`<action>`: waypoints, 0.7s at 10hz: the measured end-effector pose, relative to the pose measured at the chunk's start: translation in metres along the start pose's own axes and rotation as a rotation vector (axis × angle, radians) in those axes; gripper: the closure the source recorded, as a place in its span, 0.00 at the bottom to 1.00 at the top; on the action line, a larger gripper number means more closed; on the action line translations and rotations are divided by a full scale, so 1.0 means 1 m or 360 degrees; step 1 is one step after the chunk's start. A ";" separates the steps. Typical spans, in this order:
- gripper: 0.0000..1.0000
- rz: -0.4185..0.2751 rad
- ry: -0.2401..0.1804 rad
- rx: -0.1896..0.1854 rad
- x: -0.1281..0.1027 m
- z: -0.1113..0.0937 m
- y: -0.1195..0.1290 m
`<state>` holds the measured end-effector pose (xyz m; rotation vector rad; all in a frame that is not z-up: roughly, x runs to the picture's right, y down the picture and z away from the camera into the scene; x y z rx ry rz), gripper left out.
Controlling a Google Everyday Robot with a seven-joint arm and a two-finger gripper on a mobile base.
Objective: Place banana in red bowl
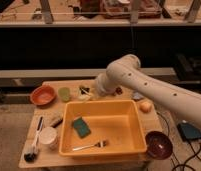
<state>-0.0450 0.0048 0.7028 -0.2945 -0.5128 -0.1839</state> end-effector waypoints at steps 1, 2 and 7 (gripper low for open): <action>1.00 -0.0045 -0.0020 0.0029 -0.022 0.012 -0.025; 1.00 -0.0082 -0.0040 0.0050 -0.041 0.021 -0.045; 1.00 -0.0150 -0.0063 0.0072 -0.081 0.040 -0.085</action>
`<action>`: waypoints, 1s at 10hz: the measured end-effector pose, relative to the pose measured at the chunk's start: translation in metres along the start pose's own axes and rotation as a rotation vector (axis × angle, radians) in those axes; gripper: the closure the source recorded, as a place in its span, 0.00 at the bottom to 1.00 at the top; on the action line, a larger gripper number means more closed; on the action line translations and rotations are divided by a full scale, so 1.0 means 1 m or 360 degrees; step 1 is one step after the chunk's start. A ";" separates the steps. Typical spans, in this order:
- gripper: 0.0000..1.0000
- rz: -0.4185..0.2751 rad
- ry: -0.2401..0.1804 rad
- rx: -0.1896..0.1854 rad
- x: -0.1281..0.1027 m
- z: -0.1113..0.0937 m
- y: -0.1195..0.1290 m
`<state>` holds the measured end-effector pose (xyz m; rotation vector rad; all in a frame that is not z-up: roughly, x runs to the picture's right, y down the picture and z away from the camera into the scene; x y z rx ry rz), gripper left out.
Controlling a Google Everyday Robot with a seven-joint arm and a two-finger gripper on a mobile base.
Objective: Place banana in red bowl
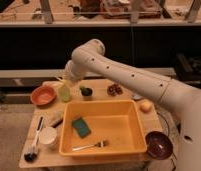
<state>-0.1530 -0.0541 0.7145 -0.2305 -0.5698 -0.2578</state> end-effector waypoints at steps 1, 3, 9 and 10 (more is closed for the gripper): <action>1.00 -0.0001 0.0000 -0.0002 0.000 0.000 0.000; 1.00 -0.0024 -0.0009 -0.0007 0.000 0.003 0.000; 1.00 -0.0242 -0.0179 0.0021 -0.041 0.092 -0.052; 1.00 -0.0281 -0.0206 0.0032 -0.050 0.109 -0.065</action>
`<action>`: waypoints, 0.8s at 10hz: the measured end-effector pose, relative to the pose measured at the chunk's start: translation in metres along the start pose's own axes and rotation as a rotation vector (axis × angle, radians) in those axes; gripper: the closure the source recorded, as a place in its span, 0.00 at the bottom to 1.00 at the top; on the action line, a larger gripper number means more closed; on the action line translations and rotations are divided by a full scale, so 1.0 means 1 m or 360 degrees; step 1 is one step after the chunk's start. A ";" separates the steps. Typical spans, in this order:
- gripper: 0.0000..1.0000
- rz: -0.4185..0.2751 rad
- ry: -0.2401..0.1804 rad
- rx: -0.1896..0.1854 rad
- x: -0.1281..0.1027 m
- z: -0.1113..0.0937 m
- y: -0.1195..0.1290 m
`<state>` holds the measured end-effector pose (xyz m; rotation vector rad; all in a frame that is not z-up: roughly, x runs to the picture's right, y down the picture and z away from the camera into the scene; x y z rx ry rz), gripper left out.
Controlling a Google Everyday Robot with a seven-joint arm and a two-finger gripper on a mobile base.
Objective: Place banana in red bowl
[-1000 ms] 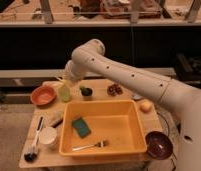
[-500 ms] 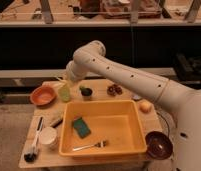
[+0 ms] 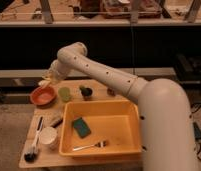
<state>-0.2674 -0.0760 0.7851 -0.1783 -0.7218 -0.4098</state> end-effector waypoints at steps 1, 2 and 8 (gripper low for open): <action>1.00 -0.0044 -0.0029 0.0005 -0.006 0.019 -0.012; 1.00 -0.0076 -0.0049 0.0003 -0.011 0.034 -0.020; 0.67 -0.0110 -0.0097 -0.0138 -0.004 0.109 -0.013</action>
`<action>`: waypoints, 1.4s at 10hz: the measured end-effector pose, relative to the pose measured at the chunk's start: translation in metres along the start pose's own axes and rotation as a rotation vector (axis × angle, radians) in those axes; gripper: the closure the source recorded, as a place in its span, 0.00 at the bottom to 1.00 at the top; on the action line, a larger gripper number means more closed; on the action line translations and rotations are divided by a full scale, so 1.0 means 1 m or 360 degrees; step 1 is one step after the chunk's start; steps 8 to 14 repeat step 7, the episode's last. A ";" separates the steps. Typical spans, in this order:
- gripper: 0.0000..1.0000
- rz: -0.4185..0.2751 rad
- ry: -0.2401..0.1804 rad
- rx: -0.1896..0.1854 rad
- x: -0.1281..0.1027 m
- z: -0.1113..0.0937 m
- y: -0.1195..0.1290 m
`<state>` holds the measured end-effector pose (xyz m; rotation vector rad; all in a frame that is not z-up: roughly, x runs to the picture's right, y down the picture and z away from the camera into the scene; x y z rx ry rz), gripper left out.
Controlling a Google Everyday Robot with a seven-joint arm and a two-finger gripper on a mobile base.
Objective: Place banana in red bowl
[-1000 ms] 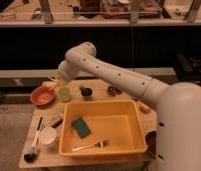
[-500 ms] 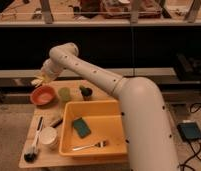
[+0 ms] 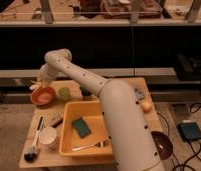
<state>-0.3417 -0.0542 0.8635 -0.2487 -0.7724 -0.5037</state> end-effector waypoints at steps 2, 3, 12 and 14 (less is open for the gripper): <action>0.48 0.0001 -0.0001 -0.0021 0.003 0.006 -0.003; 0.37 0.0001 -0.0004 -0.0025 0.003 0.006 -0.005; 0.20 0.0008 -0.0023 -0.0049 0.001 0.009 -0.008; 0.20 0.0008 -0.0023 -0.0049 0.001 0.009 -0.008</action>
